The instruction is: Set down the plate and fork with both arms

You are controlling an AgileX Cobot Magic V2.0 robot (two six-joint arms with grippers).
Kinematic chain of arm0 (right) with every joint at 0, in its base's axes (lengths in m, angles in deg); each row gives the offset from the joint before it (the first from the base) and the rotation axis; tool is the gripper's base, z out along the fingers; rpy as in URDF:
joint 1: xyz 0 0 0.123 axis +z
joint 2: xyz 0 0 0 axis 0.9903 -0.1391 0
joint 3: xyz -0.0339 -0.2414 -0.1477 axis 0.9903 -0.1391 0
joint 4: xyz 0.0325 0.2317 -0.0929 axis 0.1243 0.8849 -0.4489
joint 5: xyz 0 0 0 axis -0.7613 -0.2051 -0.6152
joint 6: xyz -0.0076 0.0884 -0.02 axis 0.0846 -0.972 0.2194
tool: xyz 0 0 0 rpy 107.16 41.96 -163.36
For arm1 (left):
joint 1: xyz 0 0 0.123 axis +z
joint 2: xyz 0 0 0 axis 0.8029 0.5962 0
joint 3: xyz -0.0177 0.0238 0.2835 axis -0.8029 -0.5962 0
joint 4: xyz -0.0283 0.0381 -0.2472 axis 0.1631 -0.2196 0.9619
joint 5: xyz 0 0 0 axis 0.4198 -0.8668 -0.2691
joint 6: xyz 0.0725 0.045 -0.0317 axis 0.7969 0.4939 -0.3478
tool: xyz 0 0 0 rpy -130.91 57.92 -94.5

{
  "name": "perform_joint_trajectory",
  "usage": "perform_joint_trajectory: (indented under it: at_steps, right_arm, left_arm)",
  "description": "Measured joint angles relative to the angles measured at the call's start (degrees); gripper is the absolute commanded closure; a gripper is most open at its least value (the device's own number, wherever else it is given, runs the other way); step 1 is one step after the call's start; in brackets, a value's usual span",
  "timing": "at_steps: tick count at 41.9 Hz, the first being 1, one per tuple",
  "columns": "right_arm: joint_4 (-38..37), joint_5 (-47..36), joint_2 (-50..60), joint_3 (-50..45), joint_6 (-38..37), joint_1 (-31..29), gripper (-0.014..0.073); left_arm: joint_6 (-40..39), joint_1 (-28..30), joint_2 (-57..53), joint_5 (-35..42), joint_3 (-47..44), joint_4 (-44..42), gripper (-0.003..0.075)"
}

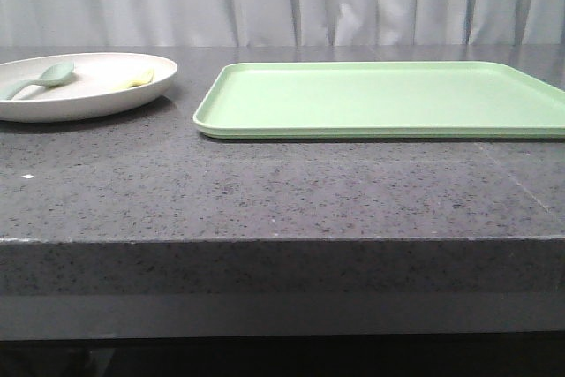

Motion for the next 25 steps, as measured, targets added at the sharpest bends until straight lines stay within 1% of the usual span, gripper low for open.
perform_joint_trajectory:
  at_steps: [9,14,25]
  right_arm:
    - [-0.11,11.78,-11.32,12.25,0.00,0.00,0.0662]
    - [-0.19,16.13,-17.77,15.80,0.00,0.00,0.0662]
    - [-0.19,17.73,-27.33,16.36,-0.12,0.00,0.0662]
  left_arm:
    - [0.00,0.00,10.85,-14.48,15.21,0.00,0.0738]
    - [0.00,0.00,16.87,-21.16,19.54,0.00,0.0738]
    - [0.00,0.00,25.49,-23.56,20.18,0.00,0.0738]
